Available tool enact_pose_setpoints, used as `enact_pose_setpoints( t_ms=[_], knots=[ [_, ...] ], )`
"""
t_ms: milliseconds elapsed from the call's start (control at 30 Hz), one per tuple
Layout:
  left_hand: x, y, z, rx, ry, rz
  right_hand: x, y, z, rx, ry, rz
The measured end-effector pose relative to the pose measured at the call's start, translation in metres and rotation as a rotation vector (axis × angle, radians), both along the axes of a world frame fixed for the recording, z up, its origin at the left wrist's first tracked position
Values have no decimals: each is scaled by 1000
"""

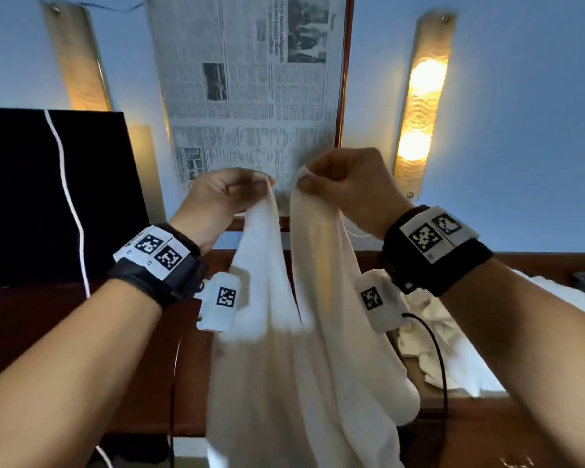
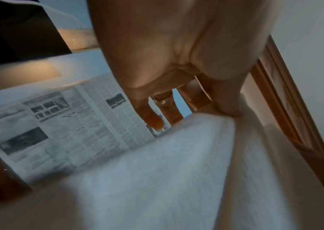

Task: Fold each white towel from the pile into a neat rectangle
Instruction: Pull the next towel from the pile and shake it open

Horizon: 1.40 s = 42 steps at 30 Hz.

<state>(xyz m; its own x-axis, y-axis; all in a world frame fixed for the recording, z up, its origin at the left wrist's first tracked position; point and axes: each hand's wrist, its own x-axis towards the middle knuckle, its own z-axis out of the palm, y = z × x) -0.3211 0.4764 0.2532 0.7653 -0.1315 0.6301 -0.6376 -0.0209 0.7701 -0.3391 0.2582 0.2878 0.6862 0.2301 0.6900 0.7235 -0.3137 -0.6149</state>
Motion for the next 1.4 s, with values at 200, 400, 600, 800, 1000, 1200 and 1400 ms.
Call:
enact_pose_setpoints(
  t_ms=[200,400,600,800,1000,1200,1400],
  knots=[
    [0,-27,12,-23,11,-87,-8,-2,18,-34,-2,56],
    [-3,-45,21,-100,46,-227,-11,-20,24,-69,2,29],
    [-7,-52,27,-47,95,-262,-15,-23,17,47,101,80],
    [-7,-49,33,-25,107,-254,-13,-17,17,103,119,111],
    [5,-38,31,14,139,-155,-10,0,8,137,284,319],
    [4,-26,25,97,207,-113,1,7,-2,145,342,283],
    [-14,-34,7,-95,437,-302,15,6,-10,27,171,81]
  ],
)
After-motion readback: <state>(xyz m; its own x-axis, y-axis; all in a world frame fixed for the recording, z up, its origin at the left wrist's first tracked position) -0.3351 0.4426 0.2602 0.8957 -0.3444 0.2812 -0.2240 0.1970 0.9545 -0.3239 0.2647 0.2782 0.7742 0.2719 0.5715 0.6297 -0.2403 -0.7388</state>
